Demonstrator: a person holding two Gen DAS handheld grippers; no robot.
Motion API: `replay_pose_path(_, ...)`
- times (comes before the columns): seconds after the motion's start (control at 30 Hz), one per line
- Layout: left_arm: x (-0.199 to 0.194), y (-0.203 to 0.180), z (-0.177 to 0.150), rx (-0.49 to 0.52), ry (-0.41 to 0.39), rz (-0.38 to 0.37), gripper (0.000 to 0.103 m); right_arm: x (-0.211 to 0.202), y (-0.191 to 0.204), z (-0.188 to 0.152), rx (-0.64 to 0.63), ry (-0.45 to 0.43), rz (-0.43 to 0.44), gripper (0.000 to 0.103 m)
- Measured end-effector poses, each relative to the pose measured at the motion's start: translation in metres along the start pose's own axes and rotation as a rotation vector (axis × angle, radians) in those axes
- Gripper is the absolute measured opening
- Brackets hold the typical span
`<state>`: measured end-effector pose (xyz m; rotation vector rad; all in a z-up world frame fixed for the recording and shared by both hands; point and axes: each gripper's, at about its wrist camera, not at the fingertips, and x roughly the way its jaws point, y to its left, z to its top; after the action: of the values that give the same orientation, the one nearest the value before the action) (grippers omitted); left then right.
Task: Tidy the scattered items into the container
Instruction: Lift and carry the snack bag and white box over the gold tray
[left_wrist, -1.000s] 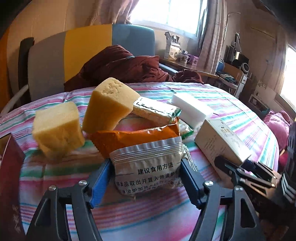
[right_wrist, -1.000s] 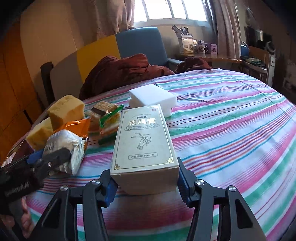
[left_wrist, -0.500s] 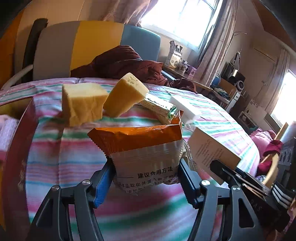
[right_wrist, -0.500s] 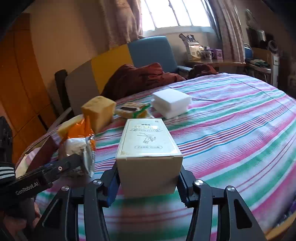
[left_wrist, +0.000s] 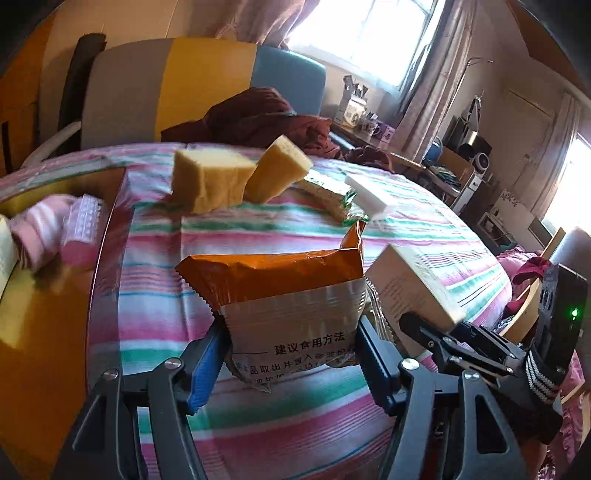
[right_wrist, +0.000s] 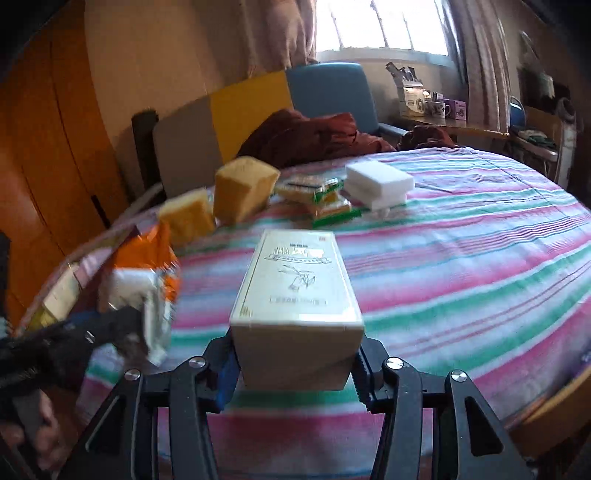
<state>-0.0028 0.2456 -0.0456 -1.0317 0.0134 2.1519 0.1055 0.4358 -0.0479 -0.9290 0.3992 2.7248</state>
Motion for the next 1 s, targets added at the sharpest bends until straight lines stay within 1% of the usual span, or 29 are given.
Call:
replay_pose_path(0.07, 0.0, -0.001, 0.0, 0.013, -0.007, 0.006, 0.068, 0.002, 0.001, -0.005, -0.009, 0.016, -0.013, 0.053)
replay_pose_path(0.13, 0.0, -0.003, -0.001, 0.022, -0.011, 0.01, 0.068, 0.003, 0.0, -0.005, 0.005, 0.016, -0.003, 0.057)
replay_pose_path(0.17, 0.001, -0.004, -0.001, 0.029, -0.012, 0.015, 0.068, 0.003, -0.001, -0.004, 0.014, 0.01, 0.003, 0.063)
replay_pose_path(0.2, 0.001, -0.005, -0.002, 0.033, -0.013, 0.019, 0.068, 0.002, -0.002, -0.003, 0.022, 0.002, 0.0, 0.066)
replay_pose_path(0.27, 0.002, -0.007, -0.002, 0.043, -0.018, 0.026, 0.068, 0.001, -0.002, 0.001, 0.027, -0.011, 0.0, 0.066)
replay_pose_path(0.3, 0.001, -0.008, -0.002, 0.049, -0.018, 0.027, 0.068, 0.003, -0.001, 0.002, 0.021, -0.008, 0.0, 0.064)
replay_pose_path(0.37, -0.001, -0.009, -0.002, 0.055, -0.017, 0.022, 0.068, 0.011, 0.003, 0.004, -0.009, 0.023, -0.022, 0.055)
replay_pose_path(0.43, -0.005, -0.008, -0.002, 0.048, -0.01, 0.013, 0.068, 0.011, 0.003, 0.006, -0.001, 0.016, -0.021, 0.054)
replay_pose_path(0.5, -0.013, -0.008, -0.002, 0.04, -0.007, 0.011, 0.068, 0.008, 0.003, 0.008, 0.024, 0.008, 0.012, 0.054)
replay_pose_path(0.57, -0.028, -0.007, -0.001, 0.04, -0.027, 0.009, 0.068, -0.001, 0.007, 0.013, 0.038, -0.014, 0.052, 0.054)
replay_pose_path(0.67, -0.052, 0.0, 0.003, 0.025, -0.063, 0.006, 0.068, -0.016, 0.021, 0.024, 0.012, -0.054, 0.085, 0.054)
replay_pose_path(0.73, -0.068, 0.009, 0.008, 0.0, -0.088, 0.006, 0.068, -0.024, 0.036, 0.034, -0.008, -0.08, 0.124, 0.054)
replay_pose_path(0.8, -0.085, 0.023, 0.012, -0.031, -0.118, 0.019, 0.068, -0.028, 0.052, 0.042, -0.021, -0.094, 0.171, 0.054)
replay_pose_path(0.87, -0.1, 0.042, 0.014, -0.06, -0.142, 0.047, 0.068, -0.032, 0.074, 0.051, -0.046, -0.108, 0.22, 0.054)
replay_pose_path(1.0, -0.115, 0.084, 0.011, -0.144, -0.136, 0.107, 0.068, -0.029, 0.125, 0.06, -0.123, -0.107, 0.296, 0.054)
